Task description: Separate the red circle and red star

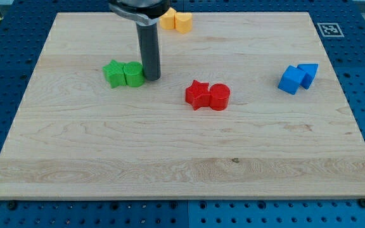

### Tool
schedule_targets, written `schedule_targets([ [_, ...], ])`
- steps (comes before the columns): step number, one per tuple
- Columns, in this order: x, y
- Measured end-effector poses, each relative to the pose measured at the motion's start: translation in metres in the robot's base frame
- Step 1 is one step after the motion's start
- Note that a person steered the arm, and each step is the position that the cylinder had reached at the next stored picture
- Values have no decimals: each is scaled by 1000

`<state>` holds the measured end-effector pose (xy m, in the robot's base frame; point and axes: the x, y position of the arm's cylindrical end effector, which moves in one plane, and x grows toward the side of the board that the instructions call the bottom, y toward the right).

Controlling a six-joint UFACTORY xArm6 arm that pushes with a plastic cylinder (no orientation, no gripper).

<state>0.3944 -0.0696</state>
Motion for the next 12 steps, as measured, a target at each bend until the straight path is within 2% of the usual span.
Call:
schedule_targets([
  [2,2,-41],
  [3,2,-42],
  [6,97,62],
  [7,107,99],
  [8,105,118],
  [12,78,112],
])
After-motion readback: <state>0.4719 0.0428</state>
